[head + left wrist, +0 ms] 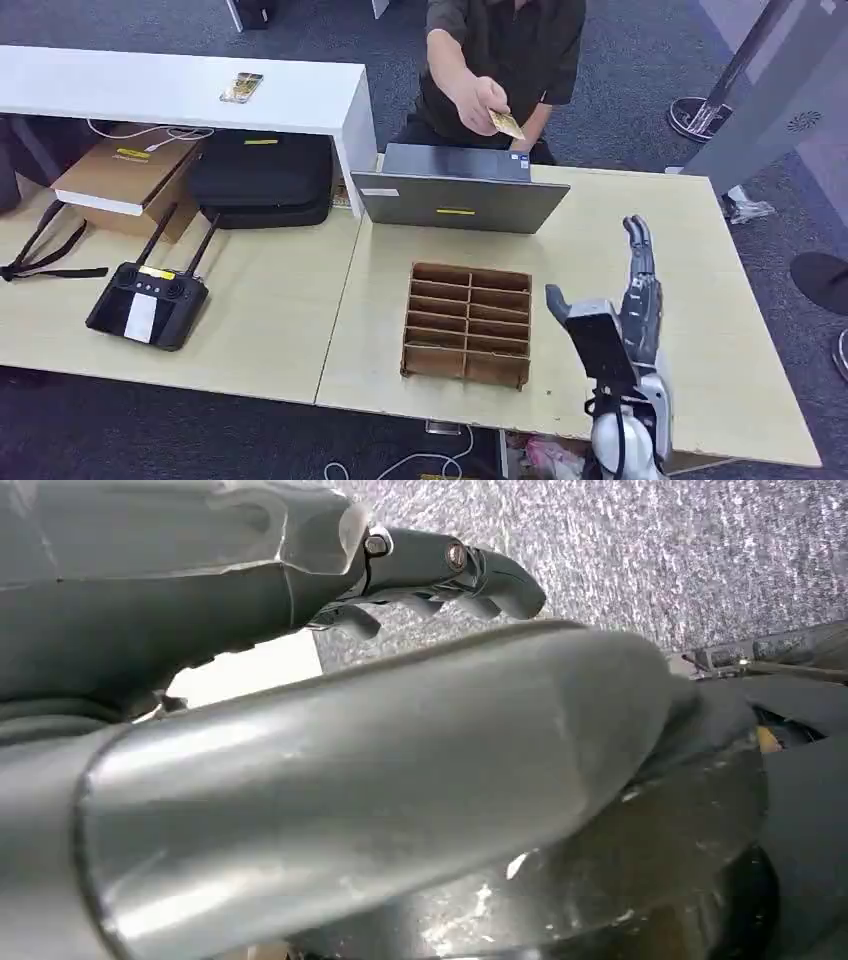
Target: Pass the card to the sensor for recognition and then transmit it.
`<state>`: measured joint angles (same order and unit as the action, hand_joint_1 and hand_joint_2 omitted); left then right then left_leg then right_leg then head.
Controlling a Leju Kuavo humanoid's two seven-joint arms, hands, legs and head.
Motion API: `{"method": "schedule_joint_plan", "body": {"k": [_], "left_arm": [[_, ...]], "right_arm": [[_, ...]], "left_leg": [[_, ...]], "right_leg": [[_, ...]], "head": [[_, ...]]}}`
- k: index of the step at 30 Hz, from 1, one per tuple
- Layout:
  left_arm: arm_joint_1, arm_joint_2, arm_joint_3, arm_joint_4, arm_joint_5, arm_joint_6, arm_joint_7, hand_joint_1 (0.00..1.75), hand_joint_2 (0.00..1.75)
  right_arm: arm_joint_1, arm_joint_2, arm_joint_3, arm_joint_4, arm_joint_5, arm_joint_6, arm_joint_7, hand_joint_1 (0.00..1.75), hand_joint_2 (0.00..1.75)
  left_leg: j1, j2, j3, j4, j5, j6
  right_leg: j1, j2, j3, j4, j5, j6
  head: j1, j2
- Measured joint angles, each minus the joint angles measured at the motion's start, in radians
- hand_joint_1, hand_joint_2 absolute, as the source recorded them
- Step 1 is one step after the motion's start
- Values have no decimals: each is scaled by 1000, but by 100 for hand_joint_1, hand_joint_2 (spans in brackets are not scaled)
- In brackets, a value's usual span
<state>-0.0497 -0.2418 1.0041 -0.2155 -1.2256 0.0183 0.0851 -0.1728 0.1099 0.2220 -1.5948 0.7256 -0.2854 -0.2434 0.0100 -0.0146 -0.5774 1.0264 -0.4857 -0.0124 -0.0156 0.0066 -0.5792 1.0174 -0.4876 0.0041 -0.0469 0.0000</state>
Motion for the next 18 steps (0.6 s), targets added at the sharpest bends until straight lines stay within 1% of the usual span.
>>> {"method": "schedule_joint_plan", "body": {"k": [5, 9, 12, 18], "left_arm": [[-7, 4, -10, 0, -9, -9, 3, 0, 0], [-10, 7, -24, 0, -21, -18, 7, 0, 0], [-14, 9, -30, 0, -23, -24, 10, 0, 0], [-17, 9, -34, 0, -24, -27, 12, 0, 0]], "right_arm": [[-249, -3, 39, 190, 22, 25, 9, 0, 175], [-385, -3, 83, 297, 45, 45, 25, 0, 175], [-452, -3, 121, 352, 69, 54, 33, 0, 175], [-507, -1, 166, 402, 86, 63, 36, 0, 175]], "left_leg": [[0, -1, 0, 0, 1, -1], [0, -1, 0, 0, 1, -1], [0, -1, 0, 0, 1, -1], [0, -2, -1, 0, 1, -1]], "right_leg": [[0, 0, -1, 1, 1, 0], [0, 0, -1, 1, 0, 0], [0, 0, -1, 1, 0, 0], [0, -1, -2, 1, 0, 0]], "head": [[-1, 0], [0, 0], [0, 0], [0, 0]]}}
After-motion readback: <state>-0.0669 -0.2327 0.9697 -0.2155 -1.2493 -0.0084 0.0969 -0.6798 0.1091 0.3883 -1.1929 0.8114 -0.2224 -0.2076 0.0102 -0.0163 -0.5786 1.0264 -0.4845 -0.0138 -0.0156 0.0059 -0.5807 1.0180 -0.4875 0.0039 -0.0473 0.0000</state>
